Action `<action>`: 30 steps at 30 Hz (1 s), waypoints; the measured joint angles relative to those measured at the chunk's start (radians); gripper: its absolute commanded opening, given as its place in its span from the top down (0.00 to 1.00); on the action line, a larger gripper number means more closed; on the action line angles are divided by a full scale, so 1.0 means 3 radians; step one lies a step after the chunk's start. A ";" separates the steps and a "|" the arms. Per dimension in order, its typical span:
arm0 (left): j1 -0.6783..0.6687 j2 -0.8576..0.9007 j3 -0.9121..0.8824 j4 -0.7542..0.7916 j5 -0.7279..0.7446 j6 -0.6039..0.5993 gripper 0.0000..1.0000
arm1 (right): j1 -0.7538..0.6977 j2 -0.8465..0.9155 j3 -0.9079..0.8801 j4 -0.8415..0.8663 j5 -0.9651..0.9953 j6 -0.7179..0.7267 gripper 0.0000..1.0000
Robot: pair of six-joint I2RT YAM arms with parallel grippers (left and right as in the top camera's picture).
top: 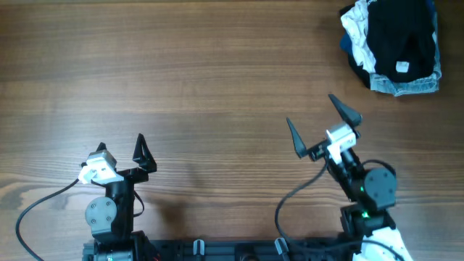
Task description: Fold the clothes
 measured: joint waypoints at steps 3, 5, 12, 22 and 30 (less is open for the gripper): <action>0.0000 0.0000 0.0000 0.0001 0.0000 0.0000 0.00 | 0.0000 -0.0303 -0.0136 -0.0072 -0.0001 -0.0025 0.00; 0.0000 0.0000 0.0000 0.0000 0.0000 0.0000 0.00 | 0.0000 -0.0481 -0.0234 -0.0132 -0.0001 -0.0060 0.00; 0.0000 0.0000 0.0000 0.0000 0.0001 0.0000 0.00 | 0.0000 -0.1027 -0.0448 -0.0814 -0.0014 -0.0150 0.00; 0.0000 0.0000 0.0000 0.0000 0.0001 0.0000 0.00 | 0.0000 -0.1601 -0.0448 -0.1746 -0.0027 -0.0305 0.00; 0.0000 0.0000 0.0000 0.0001 0.0001 0.0000 0.00 | -0.0348 -0.1971 -0.0448 -0.2206 -0.0305 -0.0317 0.00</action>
